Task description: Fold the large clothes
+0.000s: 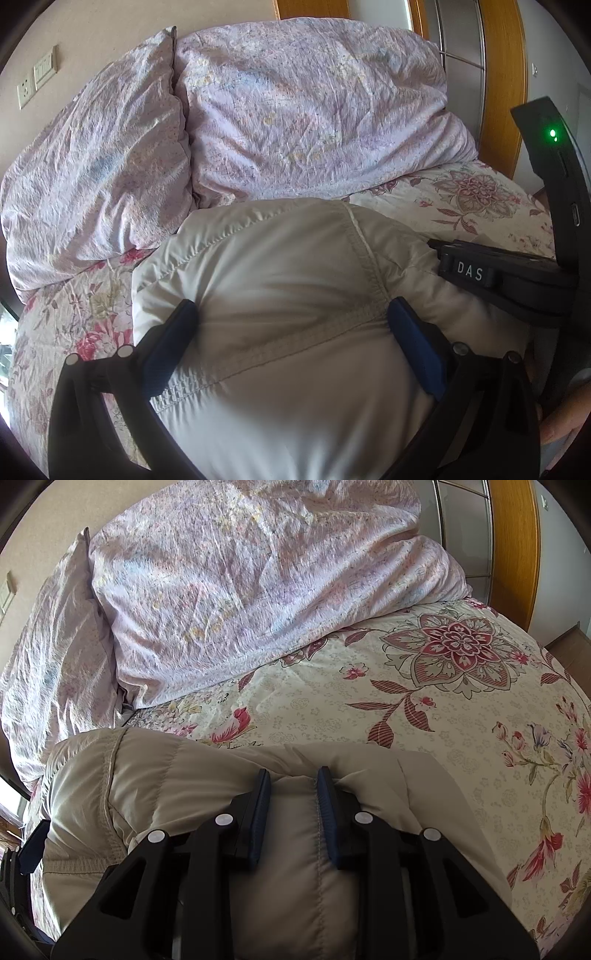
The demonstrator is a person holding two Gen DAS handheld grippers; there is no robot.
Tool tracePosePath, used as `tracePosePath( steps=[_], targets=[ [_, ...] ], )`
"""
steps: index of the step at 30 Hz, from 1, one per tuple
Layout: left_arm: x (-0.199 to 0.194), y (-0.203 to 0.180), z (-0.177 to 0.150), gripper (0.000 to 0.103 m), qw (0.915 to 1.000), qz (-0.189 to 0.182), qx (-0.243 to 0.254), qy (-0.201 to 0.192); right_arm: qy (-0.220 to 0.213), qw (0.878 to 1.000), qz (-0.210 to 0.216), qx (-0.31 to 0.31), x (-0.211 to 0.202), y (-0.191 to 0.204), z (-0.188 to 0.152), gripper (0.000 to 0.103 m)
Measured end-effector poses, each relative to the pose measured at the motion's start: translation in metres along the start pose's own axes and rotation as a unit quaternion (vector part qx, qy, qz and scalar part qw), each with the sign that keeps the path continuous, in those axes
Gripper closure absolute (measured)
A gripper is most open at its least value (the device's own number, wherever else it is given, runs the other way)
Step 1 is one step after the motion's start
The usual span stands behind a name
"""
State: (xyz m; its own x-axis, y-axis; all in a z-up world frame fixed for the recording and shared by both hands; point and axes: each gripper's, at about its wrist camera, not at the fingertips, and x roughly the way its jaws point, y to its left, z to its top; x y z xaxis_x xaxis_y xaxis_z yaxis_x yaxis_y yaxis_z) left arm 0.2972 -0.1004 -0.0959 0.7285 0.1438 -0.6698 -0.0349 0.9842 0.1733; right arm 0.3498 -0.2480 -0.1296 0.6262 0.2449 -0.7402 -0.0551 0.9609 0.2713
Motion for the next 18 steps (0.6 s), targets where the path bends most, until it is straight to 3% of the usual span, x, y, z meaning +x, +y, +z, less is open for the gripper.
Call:
tracePosePath(
  steps=[10,16,18],
  targets=[
    [-0.003,-0.008,0.0,0.002,0.9993,0.032,0.016,-0.011,-0.011,1.0,0.001,0.005,-0.002,-0.001,-0.002,0.076],
    [-0.042,0.034,-0.007,0.002,0.9984,0.001,-0.044,-0.035,-0.026,0.997,0.063,0.038,-0.023,-0.017,-0.002,0.076],
    [-0.054,0.057,-0.005,0.002,0.9974,0.01,-0.054,-0.047,-0.036,0.995,0.076,0.047,-0.037,-0.024,-0.002,0.076]
  ],
)
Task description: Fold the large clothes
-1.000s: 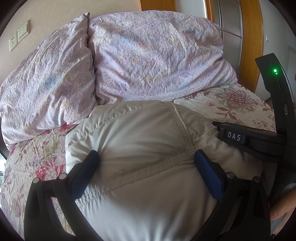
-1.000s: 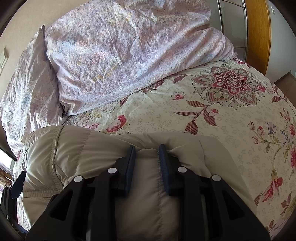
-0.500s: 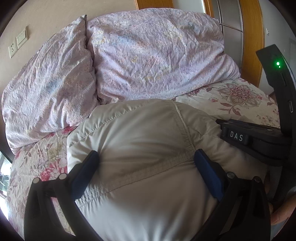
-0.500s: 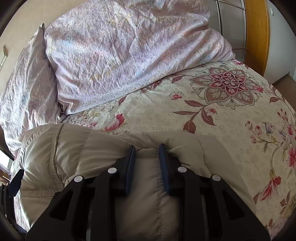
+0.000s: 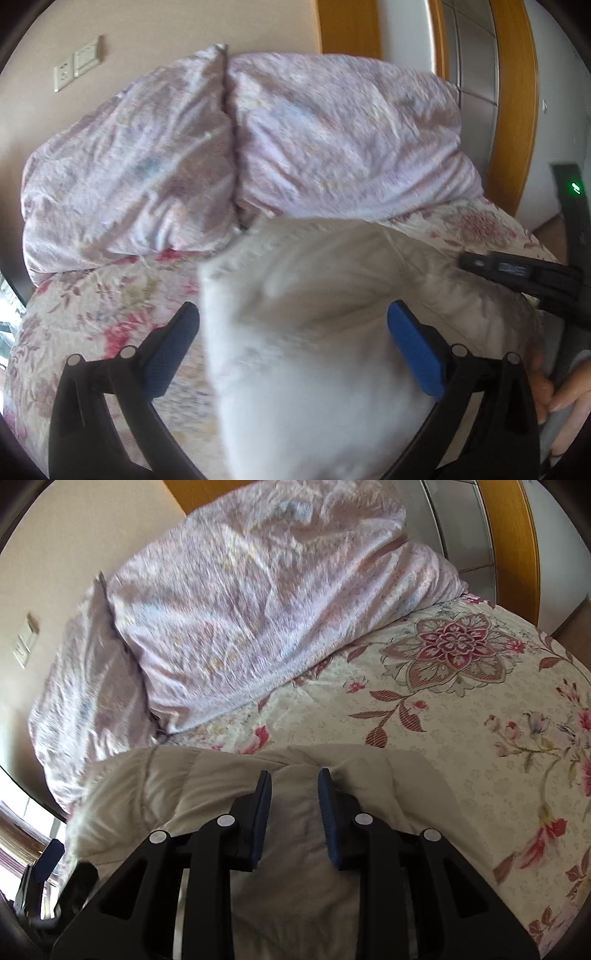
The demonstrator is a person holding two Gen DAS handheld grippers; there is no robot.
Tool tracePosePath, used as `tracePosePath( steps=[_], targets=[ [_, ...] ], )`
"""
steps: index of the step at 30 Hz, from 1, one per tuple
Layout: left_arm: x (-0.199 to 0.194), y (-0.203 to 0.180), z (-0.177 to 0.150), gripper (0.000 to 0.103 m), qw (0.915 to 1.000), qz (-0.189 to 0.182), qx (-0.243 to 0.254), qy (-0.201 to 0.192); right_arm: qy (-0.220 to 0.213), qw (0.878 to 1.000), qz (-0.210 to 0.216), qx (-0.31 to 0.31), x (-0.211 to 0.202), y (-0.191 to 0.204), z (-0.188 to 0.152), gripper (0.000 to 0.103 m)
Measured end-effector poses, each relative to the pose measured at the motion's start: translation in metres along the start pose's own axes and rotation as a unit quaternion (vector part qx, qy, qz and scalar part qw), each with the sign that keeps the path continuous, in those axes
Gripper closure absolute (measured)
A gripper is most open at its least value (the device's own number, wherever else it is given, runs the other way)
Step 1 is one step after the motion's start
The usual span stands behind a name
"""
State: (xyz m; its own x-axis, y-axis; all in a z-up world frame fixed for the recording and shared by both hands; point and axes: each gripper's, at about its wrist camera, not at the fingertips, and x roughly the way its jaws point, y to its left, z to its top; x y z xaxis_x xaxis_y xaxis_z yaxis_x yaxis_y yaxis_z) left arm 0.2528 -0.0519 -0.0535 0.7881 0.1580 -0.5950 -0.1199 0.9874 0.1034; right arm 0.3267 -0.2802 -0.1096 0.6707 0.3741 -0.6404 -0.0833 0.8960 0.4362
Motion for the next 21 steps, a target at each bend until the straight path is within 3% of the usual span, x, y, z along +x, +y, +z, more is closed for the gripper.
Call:
tracePosePath(
  steps=[5,8,11,18,21],
  targets=[
    [0.005,0.032,0.018,0.002,0.9995,0.019,-0.024,0.0,-0.037,0.999,-0.017,-0.005,-0.034,-0.013,0.0,0.076],
    [0.021,0.037,0.022,0.002,0.9988,0.006,-0.044,0.022,-0.03,0.998,-0.045,-0.02,-0.029,-0.016,-0.006,0.076],
    [0.034,0.036,0.018,0.002,0.9983,0.001,-0.052,0.025,-0.025,0.999,-0.047,-0.008,-0.019,-0.025,-0.011,0.076],
    [0.051,0.027,0.008,0.002,0.9992,0.006,-0.033,0.023,-0.027,0.998,-0.059,-0.008,-0.008,-0.028,-0.02,0.074],
    [0.051,0.018,0.003,0.002,0.9995,0.031,-0.005,0.006,-0.031,0.996,-0.077,-0.022,-0.006,-0.022,-0.023,0.073]
  ],
)
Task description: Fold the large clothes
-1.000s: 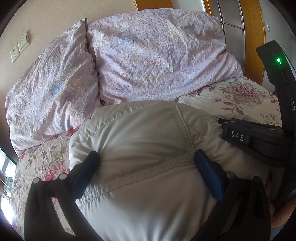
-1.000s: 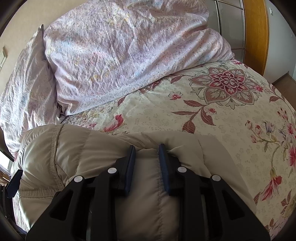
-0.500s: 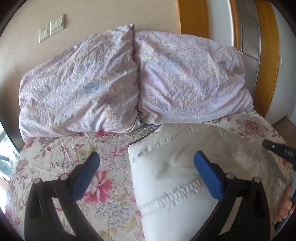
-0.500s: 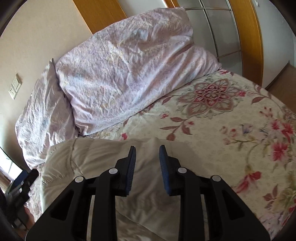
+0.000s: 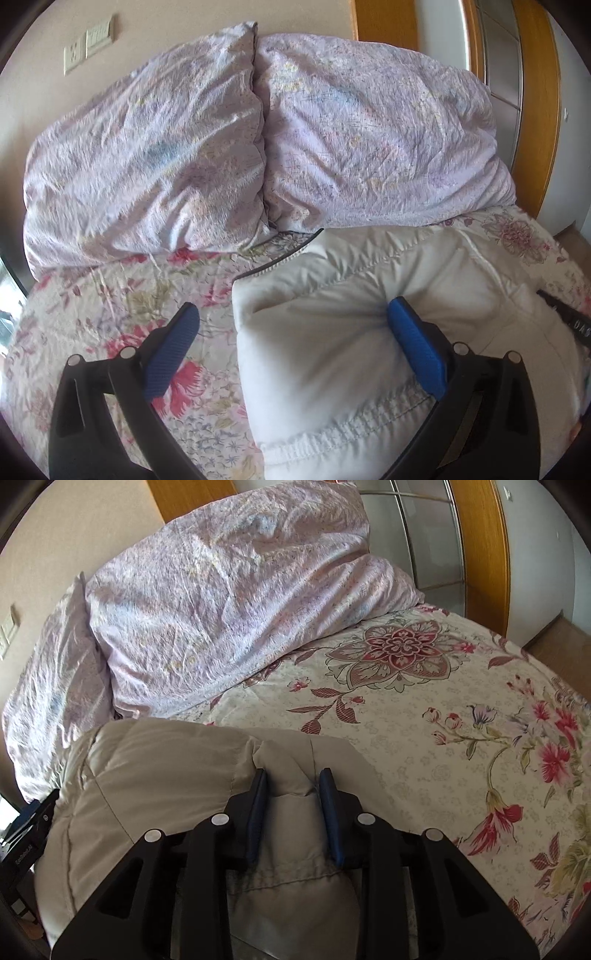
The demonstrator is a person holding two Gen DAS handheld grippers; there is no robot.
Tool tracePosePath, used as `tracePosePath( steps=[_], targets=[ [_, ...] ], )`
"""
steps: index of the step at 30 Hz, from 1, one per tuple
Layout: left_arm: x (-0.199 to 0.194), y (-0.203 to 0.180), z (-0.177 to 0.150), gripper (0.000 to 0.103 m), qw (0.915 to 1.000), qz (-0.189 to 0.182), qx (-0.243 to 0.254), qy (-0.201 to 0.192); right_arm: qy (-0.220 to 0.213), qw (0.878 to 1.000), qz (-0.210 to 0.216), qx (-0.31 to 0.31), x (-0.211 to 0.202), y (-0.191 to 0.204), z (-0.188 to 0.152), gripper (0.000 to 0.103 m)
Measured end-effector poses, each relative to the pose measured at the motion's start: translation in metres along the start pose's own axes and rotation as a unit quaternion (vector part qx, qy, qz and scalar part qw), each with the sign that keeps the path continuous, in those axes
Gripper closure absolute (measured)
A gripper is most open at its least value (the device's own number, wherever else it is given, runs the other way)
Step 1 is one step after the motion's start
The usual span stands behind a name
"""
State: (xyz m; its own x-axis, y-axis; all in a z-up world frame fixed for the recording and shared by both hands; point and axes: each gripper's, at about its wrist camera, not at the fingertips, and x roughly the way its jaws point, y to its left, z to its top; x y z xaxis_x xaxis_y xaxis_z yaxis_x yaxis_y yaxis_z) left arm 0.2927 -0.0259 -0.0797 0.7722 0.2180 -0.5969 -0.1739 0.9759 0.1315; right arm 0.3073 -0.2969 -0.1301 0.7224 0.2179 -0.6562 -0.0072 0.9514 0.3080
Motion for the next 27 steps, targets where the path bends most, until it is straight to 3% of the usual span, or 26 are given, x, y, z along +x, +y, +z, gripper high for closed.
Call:
tracePosePath(
  steps=[2,8,16,24,26,27],
  targets=[
    [0.0,-0.005,-0.002,0.002,0.9998,0.014,0.013,-0.009,-0.001,1.0,-0.005,-0.003,0.001,0.001,-0.001,0.073],
    [0.014,0.002,-0.001,0.002,0.9995,-0.019,-0.006,0.022,-0.001,1.0,0.0,0.005,0.004,-0.001,-0.001,0.073],
    [0.025,0.0,-0.003,0.002,0.9988,-0.025,-0.007,0.041,0.004,1.0,-0.008,-0.001,0.007,0.001,-0.002,0.073],
    [0.02,0.001,-0.001,0.002,0.9992,-0.009,0.0,0.038,0.042,0.999,-0.008,-0.013,0.017,0.003,0.006,0.07],
    [0.008,0.011,0.0,0.002,0.9989,-0.027,-0.01,0.038,0.07,0.997,0.0,-0.022,0.012,0.002,0.013,0.066],
    [-0.001,0.019,-0.001,0.002,0.9975,-0.052,-0.026,0.04,0.079,0.997,0.0,-0.024,0.008,0.0,0.014,0.058]
  ],
)
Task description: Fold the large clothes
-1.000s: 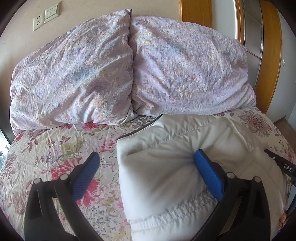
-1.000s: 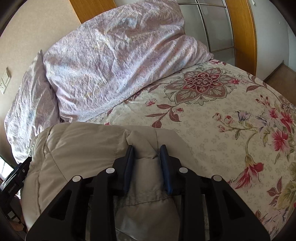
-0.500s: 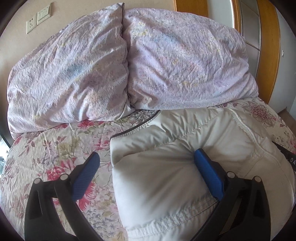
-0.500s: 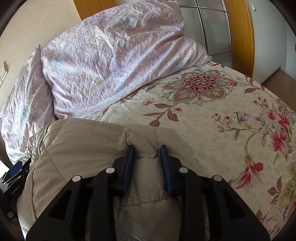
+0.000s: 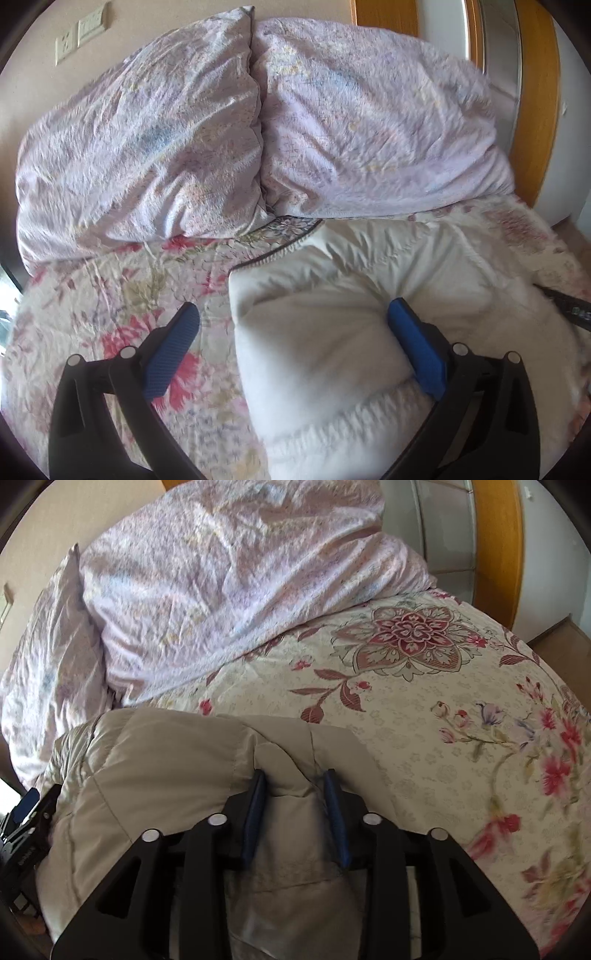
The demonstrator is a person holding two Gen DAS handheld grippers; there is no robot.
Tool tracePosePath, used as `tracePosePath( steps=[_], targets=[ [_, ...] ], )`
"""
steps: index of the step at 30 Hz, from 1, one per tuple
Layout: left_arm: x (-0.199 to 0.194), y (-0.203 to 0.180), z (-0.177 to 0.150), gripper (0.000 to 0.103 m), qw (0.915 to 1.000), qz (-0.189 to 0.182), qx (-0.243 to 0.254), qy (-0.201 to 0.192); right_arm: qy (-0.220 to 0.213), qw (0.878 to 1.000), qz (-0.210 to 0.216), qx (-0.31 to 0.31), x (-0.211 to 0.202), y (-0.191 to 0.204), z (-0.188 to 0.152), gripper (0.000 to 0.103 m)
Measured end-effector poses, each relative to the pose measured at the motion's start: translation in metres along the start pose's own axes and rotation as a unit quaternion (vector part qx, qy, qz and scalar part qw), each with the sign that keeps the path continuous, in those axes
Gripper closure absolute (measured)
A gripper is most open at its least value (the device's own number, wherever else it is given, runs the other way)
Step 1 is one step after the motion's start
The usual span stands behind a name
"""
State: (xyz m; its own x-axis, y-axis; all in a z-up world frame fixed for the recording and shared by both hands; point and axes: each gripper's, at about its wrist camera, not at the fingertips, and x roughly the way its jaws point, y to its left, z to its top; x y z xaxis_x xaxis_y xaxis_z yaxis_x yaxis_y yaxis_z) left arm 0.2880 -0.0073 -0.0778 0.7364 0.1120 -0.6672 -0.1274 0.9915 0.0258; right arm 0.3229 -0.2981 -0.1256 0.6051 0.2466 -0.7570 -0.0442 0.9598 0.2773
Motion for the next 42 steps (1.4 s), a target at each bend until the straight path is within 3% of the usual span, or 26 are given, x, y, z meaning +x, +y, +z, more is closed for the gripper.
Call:
tracePosePath(
  steps=[1,3,6,8,13,16,25,32,37,42],
  targets=[
    [-0.009,0.008,-0.002,0.002,0.9995,-0.027,-0.015,0.005,0.009,1.0,0.006,-0.003,-0.009,-0.004,0.001,0.052],
    [-0.022,0.022,-0.005,0.002,0.9967,-0.071,-0.033,0.018,0.014,0.999,0.03,0.003,-0.029,-0.016,0.005,0.018],
    [-0.038,0.037,-0.014,0.002,0.9924,-0.112,-0.037,0.032,0.009,0.997,0.08,0.013,-0.061,-0.04,0.008,0.006],
    [-0.043,0.042,-0.021,0.002,0.9916,-0.12,-0.033,0.034,0.038,0.992,0.117,0.027,-0.067,-0.058,0.008,0.001],
    [-0.039,0.052,-0.033,0.002,0.9839,-0.157,-0.061,0.061,0.147,0.967,0.188,0.091,-0.038,-0.081,0.002,0.001],
    [-0.036,0.054,-0.036,0.002,0.9788,-0.175,-0.079,0.071,0.183,0.958,0.195,0.1,-0.023,-0.079,-0.003,0.001],
    [-0.033,0.052,-0.04,0.002,0.9722,-0.206,-0.079,0.08,0.253,0.935,0.236,0.073,0.01,-0.043,-0.009,0.001],
    [-0.029,0.055,-0.044,0.002,0.9678,-0.223,-0.075,0.09,0.269,0.923,0.268,0.069,0.021,-0.025,-0.014,0.001],
    [-0.024,0.061,-0.048,0.002,0.9593,-0.243,-0.097,0.106,0.265,0.926,0.259,0.065,0.02,-0.019,-0.015,0.001],
    [-0.03,0.066,-0.057,0.002,0.9575,-0.249,-0.096,0.11,0.227,0.949,0.216,0.013,-0.002,-0.016,-0.013,0.001]
  ],
)
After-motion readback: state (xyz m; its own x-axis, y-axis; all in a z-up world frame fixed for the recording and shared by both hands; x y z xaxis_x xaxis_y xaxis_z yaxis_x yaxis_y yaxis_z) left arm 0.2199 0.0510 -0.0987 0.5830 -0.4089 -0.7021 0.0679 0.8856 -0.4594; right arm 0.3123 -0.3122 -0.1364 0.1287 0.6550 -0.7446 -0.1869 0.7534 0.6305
